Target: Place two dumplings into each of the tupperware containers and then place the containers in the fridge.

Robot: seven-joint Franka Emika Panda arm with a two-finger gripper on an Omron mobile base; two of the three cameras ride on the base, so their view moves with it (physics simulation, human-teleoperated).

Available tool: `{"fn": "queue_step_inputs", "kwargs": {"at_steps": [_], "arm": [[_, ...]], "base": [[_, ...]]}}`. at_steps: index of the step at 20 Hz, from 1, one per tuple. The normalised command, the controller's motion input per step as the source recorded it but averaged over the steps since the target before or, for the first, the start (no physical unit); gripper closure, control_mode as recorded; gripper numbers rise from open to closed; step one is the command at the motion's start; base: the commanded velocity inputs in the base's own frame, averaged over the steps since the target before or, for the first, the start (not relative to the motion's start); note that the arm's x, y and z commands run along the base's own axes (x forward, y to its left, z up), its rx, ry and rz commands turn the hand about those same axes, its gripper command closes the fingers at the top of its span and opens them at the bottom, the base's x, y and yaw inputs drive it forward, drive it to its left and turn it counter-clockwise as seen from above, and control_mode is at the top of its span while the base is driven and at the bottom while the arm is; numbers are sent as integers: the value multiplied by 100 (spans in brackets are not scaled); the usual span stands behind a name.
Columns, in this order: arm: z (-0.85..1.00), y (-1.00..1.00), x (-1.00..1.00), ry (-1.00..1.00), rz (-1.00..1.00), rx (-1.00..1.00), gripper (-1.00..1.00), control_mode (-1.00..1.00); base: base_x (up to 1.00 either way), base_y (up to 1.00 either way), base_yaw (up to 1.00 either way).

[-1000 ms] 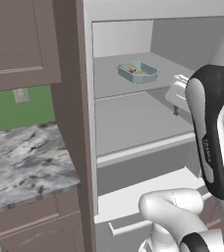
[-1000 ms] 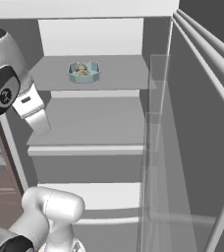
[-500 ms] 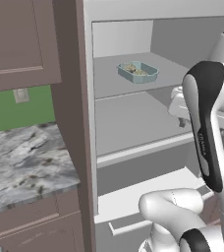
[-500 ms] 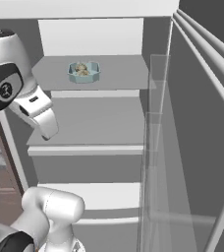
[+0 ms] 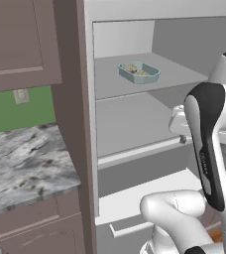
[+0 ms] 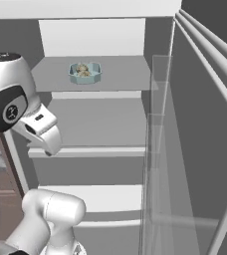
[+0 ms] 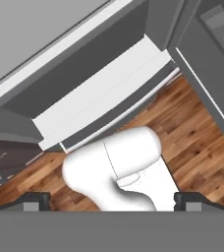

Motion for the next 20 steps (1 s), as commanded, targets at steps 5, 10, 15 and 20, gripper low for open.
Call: {"fn": "queue_step_inputs", "kwargs": {"at_steps": [5, 10, 15, 20], "arm": [[-7, 3, -15, 8, 3, 0, -100, -100], [-1, 3, -10, 7, 2, 0, -100, -100], [0, 2, -2, 1, 1, 0, -100, 100], [0, 0, 0, 0, 0, 0, -100, 100]], "base": [[0, 0, 0], [0, 0, 0], [-36, 17, 1], [-100, 70, -2]]}}
